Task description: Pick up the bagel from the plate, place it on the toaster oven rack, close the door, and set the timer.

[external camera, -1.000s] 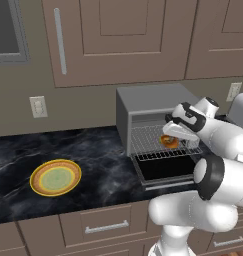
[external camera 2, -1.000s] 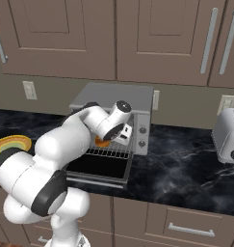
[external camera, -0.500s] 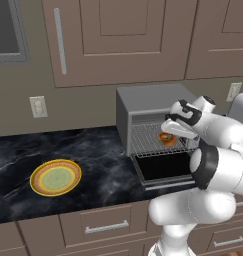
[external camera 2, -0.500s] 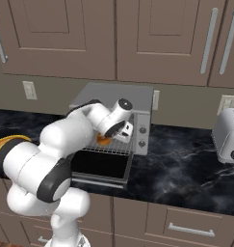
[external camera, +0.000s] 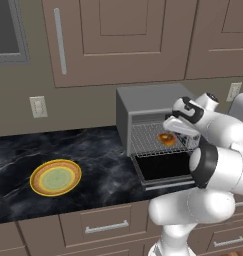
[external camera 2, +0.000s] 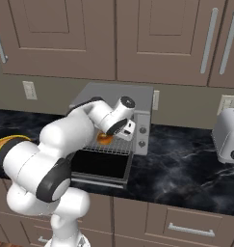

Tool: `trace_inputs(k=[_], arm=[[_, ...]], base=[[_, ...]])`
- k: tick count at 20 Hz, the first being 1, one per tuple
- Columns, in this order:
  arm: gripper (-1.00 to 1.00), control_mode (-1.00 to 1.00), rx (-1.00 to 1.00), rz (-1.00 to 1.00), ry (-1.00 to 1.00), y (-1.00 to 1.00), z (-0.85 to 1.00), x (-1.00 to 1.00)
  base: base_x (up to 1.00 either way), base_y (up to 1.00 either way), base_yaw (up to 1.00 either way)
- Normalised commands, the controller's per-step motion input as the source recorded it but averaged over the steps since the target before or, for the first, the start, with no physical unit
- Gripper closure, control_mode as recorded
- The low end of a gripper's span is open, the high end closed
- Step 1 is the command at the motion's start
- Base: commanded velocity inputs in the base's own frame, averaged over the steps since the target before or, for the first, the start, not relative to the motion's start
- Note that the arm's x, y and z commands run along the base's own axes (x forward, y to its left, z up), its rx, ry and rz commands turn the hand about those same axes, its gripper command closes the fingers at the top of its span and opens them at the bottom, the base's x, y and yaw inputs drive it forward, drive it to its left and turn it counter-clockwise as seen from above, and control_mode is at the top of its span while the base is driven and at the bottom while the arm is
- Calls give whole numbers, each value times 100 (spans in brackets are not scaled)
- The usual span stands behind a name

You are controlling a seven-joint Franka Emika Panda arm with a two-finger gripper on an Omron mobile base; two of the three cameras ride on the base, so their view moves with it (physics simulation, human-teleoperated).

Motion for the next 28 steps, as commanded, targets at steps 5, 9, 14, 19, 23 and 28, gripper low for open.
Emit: trace_inputs(k=[5,9,14,19,23,28], arm=[[-100,-100,0,0,-6,-5,39,-27],[-100,-100,0,0,-6,-2,28,-100],[-100,-100,-6,0,0,0,1,-100],[-100,-100,-10,0,1,10,-2,-94],[-100,-100,-7,0,9,27,-4,-22],[-100,-100,0,0,15,26,-14,15]], base=[[0,0,0],[0,0,0],[0,0,0],[0,0,0],[0,0,0],[0,0,0]])
